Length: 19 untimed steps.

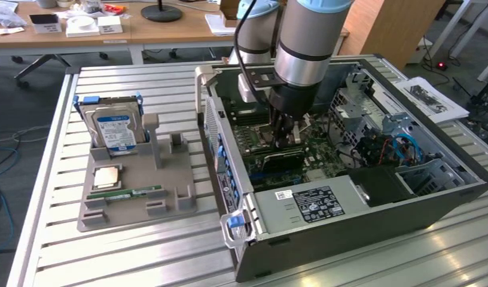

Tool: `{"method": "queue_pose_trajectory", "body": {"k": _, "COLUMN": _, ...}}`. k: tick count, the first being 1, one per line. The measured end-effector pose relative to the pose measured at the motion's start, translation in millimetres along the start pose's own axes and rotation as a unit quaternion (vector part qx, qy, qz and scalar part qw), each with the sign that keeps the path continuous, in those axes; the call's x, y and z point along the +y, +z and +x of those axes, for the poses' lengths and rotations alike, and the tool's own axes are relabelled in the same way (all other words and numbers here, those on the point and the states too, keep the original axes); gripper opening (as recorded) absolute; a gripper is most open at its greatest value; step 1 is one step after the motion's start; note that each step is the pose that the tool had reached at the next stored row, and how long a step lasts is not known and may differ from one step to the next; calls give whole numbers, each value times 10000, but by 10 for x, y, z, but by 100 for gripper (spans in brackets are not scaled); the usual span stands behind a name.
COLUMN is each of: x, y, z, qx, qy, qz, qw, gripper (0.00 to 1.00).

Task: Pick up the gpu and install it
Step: 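Press down on the gpu until it lock into place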

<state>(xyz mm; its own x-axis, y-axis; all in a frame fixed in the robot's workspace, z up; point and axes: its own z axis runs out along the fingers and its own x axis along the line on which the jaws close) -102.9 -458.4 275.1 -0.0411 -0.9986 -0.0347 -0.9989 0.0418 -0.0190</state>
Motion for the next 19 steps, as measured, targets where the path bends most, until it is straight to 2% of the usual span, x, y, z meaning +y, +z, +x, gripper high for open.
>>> {"method": "queue_pose_trajectory", "body": {"k": 19, "x": 5, "y": 76, "z": -58, "qx": -1, "qy": 1, "qz": 0, "qw": 10000, "gripper": 11}}
